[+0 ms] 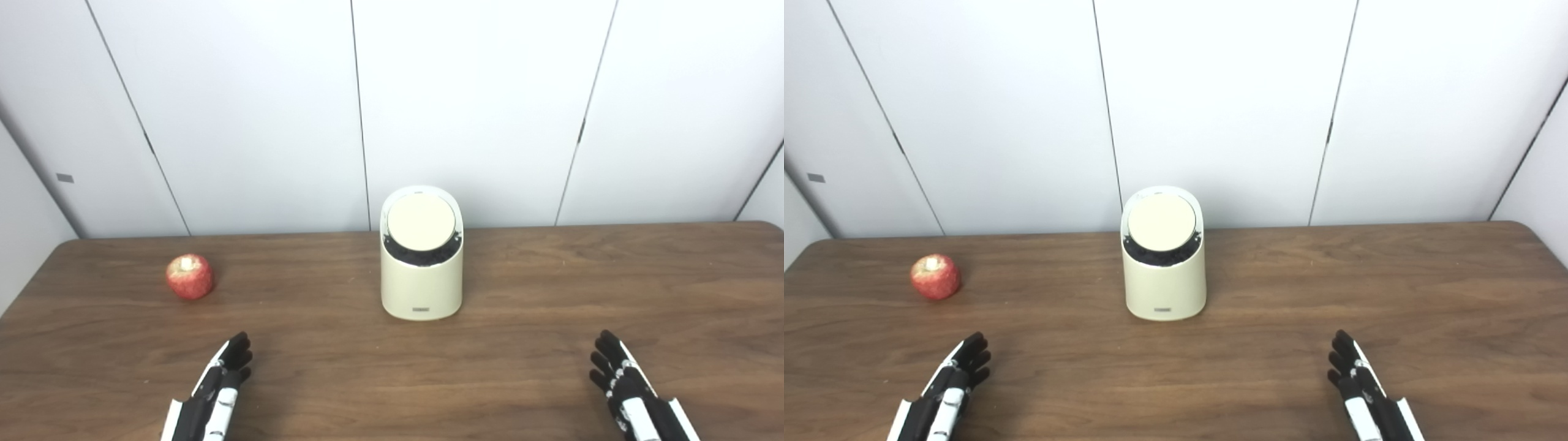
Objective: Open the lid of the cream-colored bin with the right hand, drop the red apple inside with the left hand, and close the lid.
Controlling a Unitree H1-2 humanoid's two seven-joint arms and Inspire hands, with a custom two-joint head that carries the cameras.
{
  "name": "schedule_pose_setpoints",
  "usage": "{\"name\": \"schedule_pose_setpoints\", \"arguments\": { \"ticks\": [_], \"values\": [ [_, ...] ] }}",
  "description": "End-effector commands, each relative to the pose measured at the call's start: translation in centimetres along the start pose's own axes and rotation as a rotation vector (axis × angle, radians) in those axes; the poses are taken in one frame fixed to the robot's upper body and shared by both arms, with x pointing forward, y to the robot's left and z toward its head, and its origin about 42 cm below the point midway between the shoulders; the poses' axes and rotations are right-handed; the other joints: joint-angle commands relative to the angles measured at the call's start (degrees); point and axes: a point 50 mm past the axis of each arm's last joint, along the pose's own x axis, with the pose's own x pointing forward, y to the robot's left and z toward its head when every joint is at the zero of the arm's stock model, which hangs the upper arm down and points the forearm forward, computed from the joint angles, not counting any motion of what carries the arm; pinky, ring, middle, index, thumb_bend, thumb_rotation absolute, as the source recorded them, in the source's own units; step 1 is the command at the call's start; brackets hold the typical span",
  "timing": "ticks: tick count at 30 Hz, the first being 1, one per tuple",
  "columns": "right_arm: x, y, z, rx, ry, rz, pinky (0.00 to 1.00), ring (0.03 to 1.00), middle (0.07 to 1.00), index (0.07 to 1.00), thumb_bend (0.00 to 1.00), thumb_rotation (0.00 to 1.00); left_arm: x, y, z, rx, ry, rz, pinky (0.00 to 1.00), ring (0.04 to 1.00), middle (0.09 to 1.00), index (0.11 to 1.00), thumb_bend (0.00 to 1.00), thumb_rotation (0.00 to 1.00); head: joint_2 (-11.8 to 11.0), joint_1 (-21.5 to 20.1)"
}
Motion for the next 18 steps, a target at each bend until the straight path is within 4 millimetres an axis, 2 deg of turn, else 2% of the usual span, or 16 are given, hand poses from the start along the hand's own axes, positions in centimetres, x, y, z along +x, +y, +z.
{"name": "schedule_pose_setpoints", "arguments": {
  "ticks": [1,7,10,15,18],
  "values": [
    [1.6,0.5,1.8,-0.018,-0.089,0.007,0.91,0.965,0.975,0.972,0.56,0.75,-3.3,-0.4,-2.6,-0.005,0.107,0.016,0.92,0.926,0.929,0.927,0.49,0.8,-0.03,-0.03],
    [4.1,0.7,3.7,-0.082,-0.153,0.016,0.89,0.96,0.976,0.976,0.61,0.68,-3.1,-0.5,-3.0,0.001,0.097,0.013,0.92,0.92,0.923,0.928,0.46,0.82,-0.23,-0.61],
    [5.4,0.6,4.6,-0.146,-0.179,0.009,0.88,0.952,0.973,0.976,0.61,0.68,-3.1,-0.6,-3.0,-0.005,0.103,0.015,0.92,0.925,0.924,0.928,0.46,0.81,-0.23,-0.76],
    [7.3,0.6,5.9,-0.253,-0.203,-0.027,0.85,0.905,0.934,0.948,0.71,0.7,-3.2,-0.6,-2.9,0.002,0.105,0.023,0.91,0.915,0.917,0.923,0.47,0.81,-0.08,-1.71],
    [8.6,0.7,6.8,-0.264,-0.216,-0.032,0.87,0.908,0.929,0.942,0.75,0.64,-3.2,-0.4,-2.9,-0.002,0.104,0.018,0.93,0.926,0.923,0.927,0.48,0.82,0.12,-2.27]
  ]
}}
